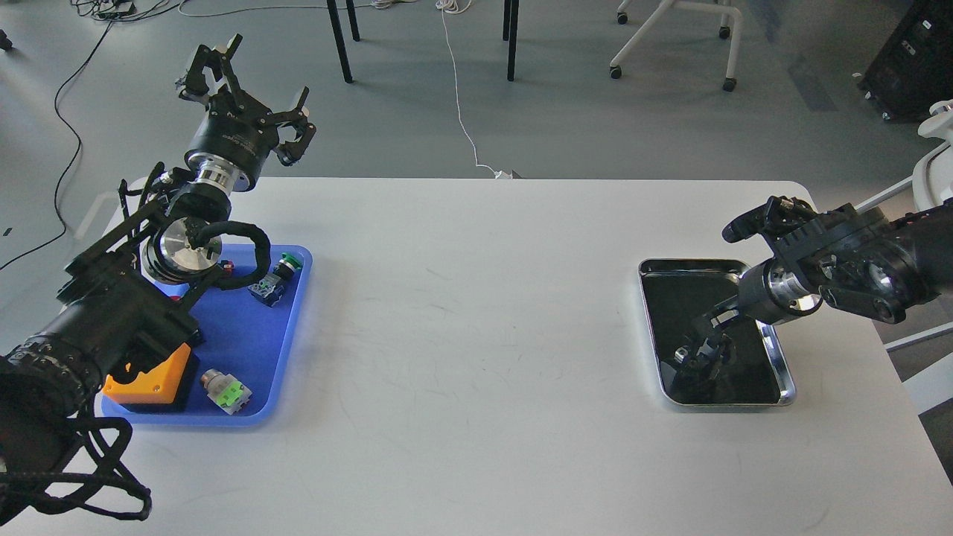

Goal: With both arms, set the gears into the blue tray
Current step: 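Lower the right gripper into the metal tray onto a small black gear, then carry the black gear toward the table center and release it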

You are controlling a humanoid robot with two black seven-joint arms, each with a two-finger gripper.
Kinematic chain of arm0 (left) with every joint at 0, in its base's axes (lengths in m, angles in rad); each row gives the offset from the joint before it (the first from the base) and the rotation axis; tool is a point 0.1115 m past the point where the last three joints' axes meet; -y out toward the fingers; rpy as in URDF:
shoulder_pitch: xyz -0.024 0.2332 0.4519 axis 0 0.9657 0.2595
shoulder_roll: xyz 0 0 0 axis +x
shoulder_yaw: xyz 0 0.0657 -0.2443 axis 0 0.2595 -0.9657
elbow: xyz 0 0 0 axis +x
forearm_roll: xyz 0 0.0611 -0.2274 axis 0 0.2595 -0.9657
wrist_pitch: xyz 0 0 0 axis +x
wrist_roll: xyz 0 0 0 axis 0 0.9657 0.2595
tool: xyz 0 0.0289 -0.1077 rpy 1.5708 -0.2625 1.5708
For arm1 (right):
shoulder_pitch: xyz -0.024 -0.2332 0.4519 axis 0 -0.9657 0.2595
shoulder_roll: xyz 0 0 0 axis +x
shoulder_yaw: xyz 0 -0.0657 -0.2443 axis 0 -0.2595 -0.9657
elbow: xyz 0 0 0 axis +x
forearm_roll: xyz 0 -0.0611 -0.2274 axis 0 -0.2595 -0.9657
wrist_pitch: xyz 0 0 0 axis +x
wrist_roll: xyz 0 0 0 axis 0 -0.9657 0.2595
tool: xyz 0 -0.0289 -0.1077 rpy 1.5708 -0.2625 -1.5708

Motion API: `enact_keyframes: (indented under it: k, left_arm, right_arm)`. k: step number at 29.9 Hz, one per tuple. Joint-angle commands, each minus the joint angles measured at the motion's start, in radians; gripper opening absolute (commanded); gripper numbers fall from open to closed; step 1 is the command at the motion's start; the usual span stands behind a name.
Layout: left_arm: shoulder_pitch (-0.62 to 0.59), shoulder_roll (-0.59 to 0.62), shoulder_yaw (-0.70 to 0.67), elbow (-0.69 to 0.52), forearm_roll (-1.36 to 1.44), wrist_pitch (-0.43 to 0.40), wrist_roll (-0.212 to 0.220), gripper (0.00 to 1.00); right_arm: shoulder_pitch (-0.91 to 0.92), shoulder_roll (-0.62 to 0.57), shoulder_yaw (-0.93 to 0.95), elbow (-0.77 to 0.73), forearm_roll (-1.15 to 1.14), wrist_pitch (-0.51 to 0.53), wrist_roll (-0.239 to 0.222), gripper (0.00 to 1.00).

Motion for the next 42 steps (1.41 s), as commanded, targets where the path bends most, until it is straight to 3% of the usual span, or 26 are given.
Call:
enact_keyframes:
  k: [1, 20, 33, 42]
  left_arm:
    - [0.0, 0.0, 0.0, 0.0, 0.001, 0.0, 0.001, 0.98]
    - [0.005, 0.004, -0.001, 0.0, 0.003, 0.0, -0.001, 0.98]
    - [0.003, 0.023, -0.001, 0.0, 0.001, 0.0, 0.001, 0.98]
    - [-0.001, 0.024, -0.001, 0.0, 0.003, 0.003, 0.004, 0.98]
  right_arm:
    - [-0.013, 0.002, 0.004, -0.016, 0.001, -0.002, 0.0, 0.52]
    - [-0.017, 0.009, 0.004, -0.024, -0.002, -0.002, 0.002, 0.2]
    - [0.153, -0.017, 0.018, 0.017, -0.007, -0.003, 0.008, 0.18]
    - [0.242, 0.078, 0.214, 0.149, -0.011, -0.055, 0.012, 0.18]
